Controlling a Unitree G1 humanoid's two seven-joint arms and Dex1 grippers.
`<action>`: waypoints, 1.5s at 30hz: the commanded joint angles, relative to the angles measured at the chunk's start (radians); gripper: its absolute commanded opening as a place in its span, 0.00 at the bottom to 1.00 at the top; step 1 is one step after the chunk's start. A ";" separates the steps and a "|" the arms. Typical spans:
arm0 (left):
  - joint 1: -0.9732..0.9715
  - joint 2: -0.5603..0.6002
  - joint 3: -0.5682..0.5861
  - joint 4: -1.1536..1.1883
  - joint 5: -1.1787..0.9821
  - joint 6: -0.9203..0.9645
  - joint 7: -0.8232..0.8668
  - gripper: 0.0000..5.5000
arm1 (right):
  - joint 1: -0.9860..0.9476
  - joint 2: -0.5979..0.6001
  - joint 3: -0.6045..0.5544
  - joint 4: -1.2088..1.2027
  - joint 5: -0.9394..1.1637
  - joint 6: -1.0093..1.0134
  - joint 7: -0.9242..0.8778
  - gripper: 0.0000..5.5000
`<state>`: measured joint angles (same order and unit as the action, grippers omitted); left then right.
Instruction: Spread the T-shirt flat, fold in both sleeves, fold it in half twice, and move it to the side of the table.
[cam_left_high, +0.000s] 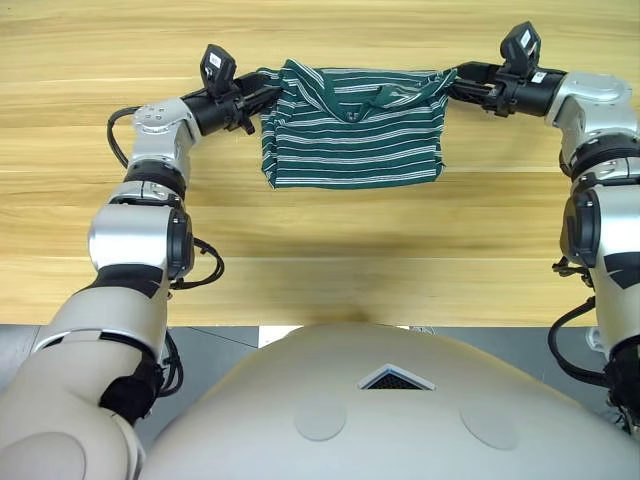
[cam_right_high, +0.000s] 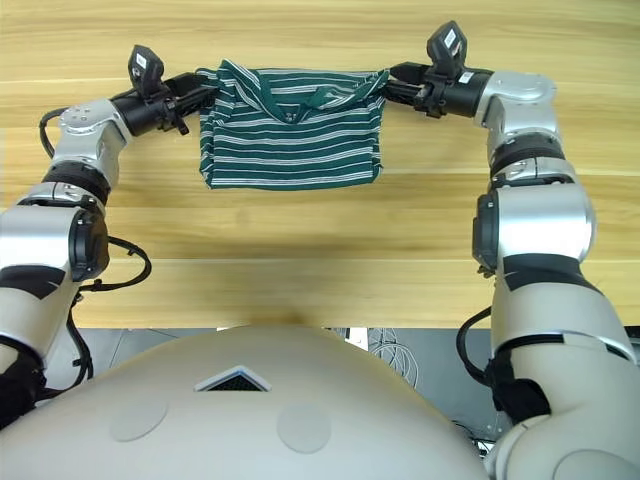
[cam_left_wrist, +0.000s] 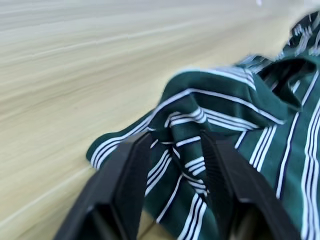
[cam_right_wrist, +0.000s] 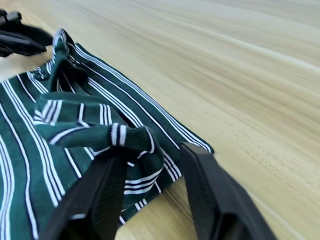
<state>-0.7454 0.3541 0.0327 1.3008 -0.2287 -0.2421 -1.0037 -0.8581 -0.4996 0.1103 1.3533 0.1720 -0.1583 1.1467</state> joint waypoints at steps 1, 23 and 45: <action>-0.033 -0.018 0.081 0.010 -0.023 0.079 0.037 0.45 | 0.006 0.008 -0.065 -0.005 -0.026 -0.004 -0.022 0.50; 0.291 -0.054 0.420 -0.553 -0.212 -0.119 0.325 0.98 | 0.198 0.220 -0.146 -0.353 -0.097 -0.215 -0.424 0.98; 0.546 -0.169 0.230 -0.973 -0.084 -0.154 0.525 0.98 | 0.539 0.614 0.192 -0.744 -0.252 0.351 -0.722 0.98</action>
<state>-0.2079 0.1781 0.2672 0.3410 -0.3093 -0.4049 -0.4913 -0.3407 0.0979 0.2902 0.5460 -0.0741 0.1179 0.4097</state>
